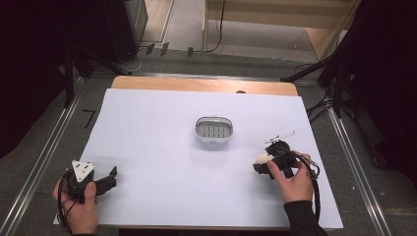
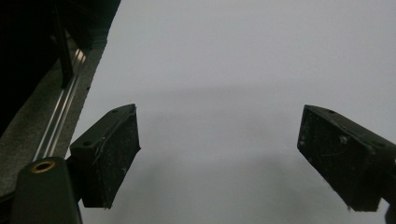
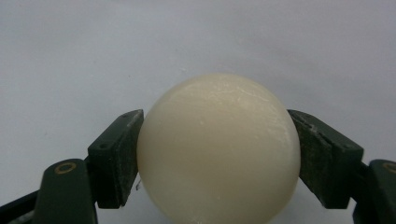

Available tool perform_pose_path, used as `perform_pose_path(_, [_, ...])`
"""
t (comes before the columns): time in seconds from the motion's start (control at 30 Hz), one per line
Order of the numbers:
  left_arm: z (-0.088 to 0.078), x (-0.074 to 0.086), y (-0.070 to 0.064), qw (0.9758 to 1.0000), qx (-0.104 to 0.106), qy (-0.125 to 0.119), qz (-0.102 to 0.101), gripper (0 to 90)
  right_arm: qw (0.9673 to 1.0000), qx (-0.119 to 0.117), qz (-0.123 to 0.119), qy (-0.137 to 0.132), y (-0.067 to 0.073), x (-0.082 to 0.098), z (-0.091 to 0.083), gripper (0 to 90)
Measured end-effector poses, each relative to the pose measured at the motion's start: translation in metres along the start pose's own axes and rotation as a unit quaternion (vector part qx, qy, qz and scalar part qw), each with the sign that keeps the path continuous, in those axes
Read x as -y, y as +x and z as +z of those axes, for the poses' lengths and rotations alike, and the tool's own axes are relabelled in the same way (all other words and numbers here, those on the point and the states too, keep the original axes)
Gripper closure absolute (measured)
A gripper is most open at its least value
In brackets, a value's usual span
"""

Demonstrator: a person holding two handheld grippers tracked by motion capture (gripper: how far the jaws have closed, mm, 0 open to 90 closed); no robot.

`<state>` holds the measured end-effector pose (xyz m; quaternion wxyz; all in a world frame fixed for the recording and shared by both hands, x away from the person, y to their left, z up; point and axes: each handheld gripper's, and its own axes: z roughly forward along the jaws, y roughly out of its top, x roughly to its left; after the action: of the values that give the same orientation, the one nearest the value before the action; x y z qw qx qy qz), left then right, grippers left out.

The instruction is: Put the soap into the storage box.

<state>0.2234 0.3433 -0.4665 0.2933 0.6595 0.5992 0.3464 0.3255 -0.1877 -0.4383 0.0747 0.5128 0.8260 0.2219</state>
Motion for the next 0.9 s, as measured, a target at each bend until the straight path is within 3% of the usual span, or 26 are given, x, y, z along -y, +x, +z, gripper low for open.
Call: perform_pose_path(0.9, [0.0, 0.0, 0.0, 1.0, -0.001, -0.001, -0.001, 13.8, 0.9997, -0.008, -0.021, -0.005, 0.009, -0.035, -0.009, 23.9])
